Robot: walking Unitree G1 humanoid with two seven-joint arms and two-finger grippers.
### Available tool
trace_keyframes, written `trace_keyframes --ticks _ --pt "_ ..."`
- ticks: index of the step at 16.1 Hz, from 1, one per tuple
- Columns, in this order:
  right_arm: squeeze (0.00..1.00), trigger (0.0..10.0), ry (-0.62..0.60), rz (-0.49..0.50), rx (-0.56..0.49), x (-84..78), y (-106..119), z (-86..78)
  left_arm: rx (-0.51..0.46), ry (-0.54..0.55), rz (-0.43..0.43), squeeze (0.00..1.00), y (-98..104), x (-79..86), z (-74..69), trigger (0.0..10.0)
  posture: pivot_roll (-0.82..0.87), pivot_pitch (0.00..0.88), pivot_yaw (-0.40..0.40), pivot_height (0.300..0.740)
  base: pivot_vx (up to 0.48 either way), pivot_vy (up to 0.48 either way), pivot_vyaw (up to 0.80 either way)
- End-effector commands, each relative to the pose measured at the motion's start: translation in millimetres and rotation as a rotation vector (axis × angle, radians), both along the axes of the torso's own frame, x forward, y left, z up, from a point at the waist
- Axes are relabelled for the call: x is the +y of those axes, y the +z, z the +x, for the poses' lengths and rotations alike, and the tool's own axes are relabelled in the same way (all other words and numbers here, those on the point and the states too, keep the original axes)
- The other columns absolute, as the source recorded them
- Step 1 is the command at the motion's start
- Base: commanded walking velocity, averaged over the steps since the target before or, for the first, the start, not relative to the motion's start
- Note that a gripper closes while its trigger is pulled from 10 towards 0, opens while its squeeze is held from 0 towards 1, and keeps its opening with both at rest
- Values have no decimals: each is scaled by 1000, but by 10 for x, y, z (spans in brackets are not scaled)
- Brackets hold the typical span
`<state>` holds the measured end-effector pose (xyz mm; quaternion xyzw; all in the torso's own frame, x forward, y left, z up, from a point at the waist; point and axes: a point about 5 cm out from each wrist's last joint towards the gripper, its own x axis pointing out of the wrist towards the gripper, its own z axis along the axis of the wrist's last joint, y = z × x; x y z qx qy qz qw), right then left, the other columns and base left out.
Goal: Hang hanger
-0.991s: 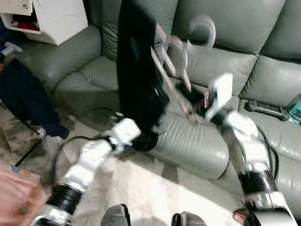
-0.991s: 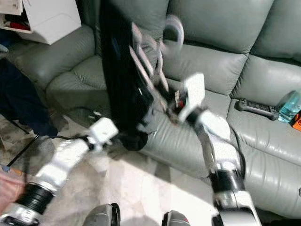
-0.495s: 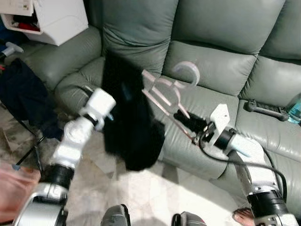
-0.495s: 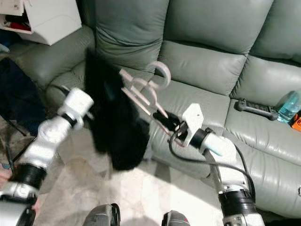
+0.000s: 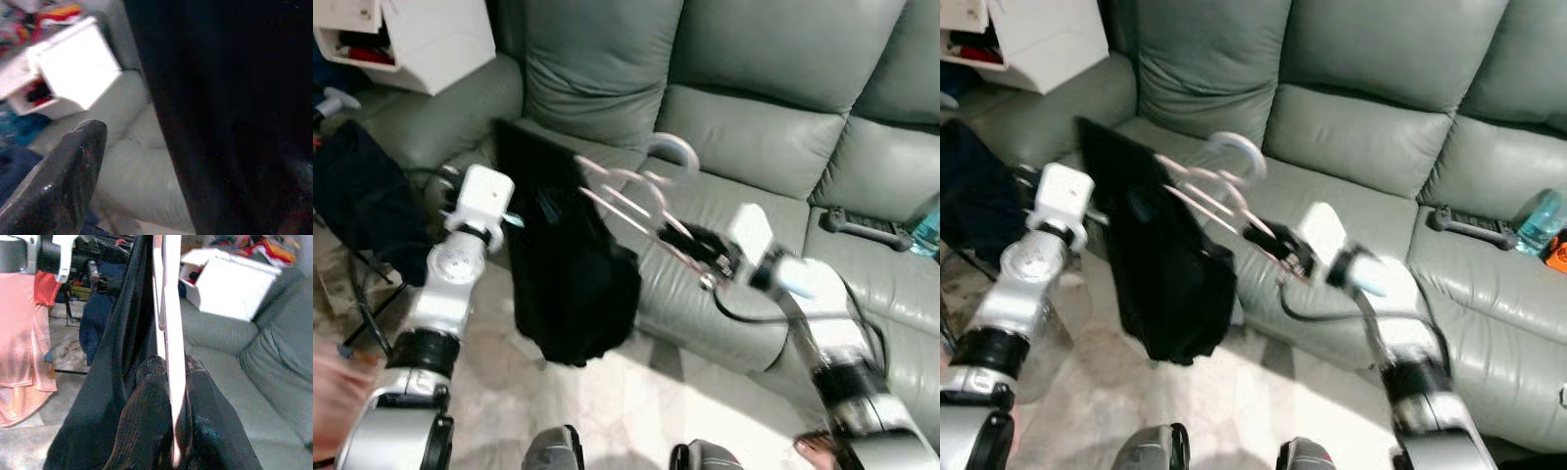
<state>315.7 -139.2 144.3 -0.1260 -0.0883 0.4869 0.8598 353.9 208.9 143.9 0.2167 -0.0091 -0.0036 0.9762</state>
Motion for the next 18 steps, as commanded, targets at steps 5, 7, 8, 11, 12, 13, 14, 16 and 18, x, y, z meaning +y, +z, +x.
trace_keyframes --ticks 5,7,8,11,12,13,14,16,18 --pt "0 10000 22 42 -49 68 14 17 -72 219 24 1000 88 335 -97 10000 -13 77 27 740 0 0 0" --pt "0 10000 -25 40 -54 26 -59 17 -58 225 36 1000 42 340 -139 10000 -14 83 30 740 0 0 0" --pt "0 10000 -53 34 -58 -2 -86 24 -51 227 32 1000 15 339 -155 10000 -14 85 31 740 0 0 0" --pt "0 10000 -123 7 -89 -52 -127 53 -80 167 -37 1000 40 224 -204 10000 -15 94 31 740 0 0 0" --pt "0 10000 -155 12 -94 -64 -139 71 -108 160 -39 1000 68 186 -237 10000 -13 96 31 740 0 0 0" --pt "0 10000 -169 19 -92 -59 -149 81 -117 140 -37 282 72 152 -261 10000 -9 98 30 740 0 0 0" --pt "0 10000 -186 33 -85 -30 -172 97 -133 88 -74 0 82 69 -303 10000 -9 98 30 740 0 0 0" --pt "0 10000 -191 33 -75 18 -200 102 -164 13 -108 0 132 -39 -338 10000 -9 98 30 740 0 0 0" --pt "0 10000 -202 52 -70 39 -205 120 -171 -129 -210 0 196 -215 -371 10000 -7 102 28 740 0 0 0"
